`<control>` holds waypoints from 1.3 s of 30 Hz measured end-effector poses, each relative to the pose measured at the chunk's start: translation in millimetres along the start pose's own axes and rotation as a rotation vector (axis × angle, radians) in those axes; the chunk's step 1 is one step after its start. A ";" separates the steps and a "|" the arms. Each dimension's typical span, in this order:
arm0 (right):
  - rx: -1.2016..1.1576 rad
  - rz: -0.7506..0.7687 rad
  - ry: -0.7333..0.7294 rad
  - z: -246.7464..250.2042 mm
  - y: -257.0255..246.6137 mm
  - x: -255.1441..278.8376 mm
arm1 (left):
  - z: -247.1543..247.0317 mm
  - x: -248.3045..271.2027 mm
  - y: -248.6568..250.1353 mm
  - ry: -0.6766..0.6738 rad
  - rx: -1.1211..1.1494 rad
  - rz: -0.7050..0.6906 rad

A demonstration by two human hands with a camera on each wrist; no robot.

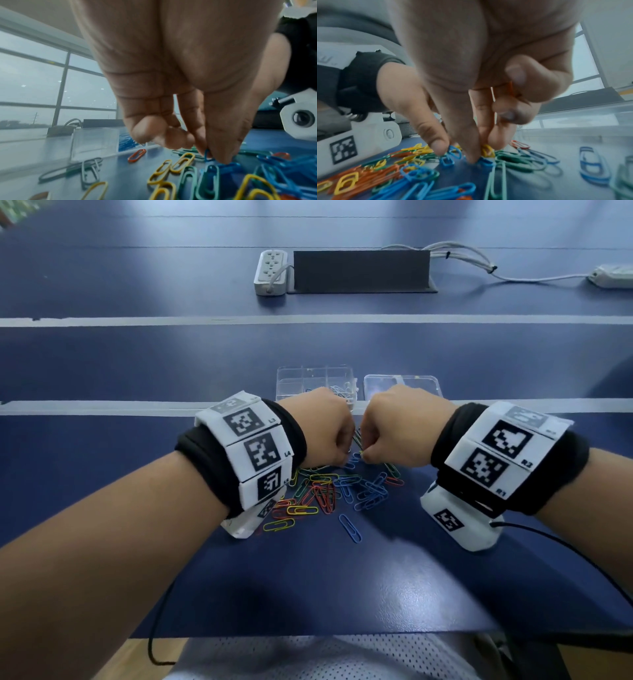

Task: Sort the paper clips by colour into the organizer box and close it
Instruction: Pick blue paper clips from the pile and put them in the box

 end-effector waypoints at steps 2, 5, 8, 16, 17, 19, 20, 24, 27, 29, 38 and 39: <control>-0.057 -0.015 -0.009 1.1 5.4 -0.6 | 3.3 2.9 -3.5 0.018 0.041 0.023; -0.097 -0.021 0.016 6.9 10.2 -0.8 | 5.5 4.9 -9.6 0.027 0.088 0.051; -0.058 0.014 0.039 7.4 8.1 0.0 | 3.3 4.7 -7.1 0.013 0.095 0.051; 0.024 0.046 0.003 -0.7 -3.8 2.8 | -4.9 4.4 2.8 -0.068 -0.019 0.034; 0.031 0.052 0.013 0.7 -3.8 3.2 | -3.4 4.5 2.2 -0.060 -0.015 0.047; 0.010 0.056 0.029 3.9 -2.7 4.5 | -0.2 4.3 -0.9 -0.032 0.008 0.069; -0.021 0.048 0.032 5.3 -1.0 4.9 | 0.8 3.4 -2.8 -0.024 0.020 0.074; -0.175 0.002 -0.018 6.1 5.5 10.2 | -0.7 2.3 -5.8 -0.038 0.064 0.082; -0.231 -0.010 -0.068 1.2 10.5 15.8 | -1.9 1.3 -6.6 -0.033 0.089 0.075; -0.287 -0.043 -0.107 -4.0 14.8 18.2 | -0.2 0.1 -4.0 -0.027 0.063 0.041; -0.397 -0.058 -0.195 -23.9 12.5 24.0 | -7.0 -1.6 9.1 -0.052 -0.091 -0.067; -0.352 -0.027 -0.185 -25.5 9.0 24.0 | -6.2 -1.6 8.0 -0.040 -0.094 -0.060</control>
Point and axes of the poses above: each hand's wrist, its own x-axis away from the middle knuckle, its own z-axis out of the back of the hand, y = z × x, the point moved 9 cm from there along -x, towards the middle knuckle, and after that the axes turned 6 degrees about y, right-handed, at the moved point
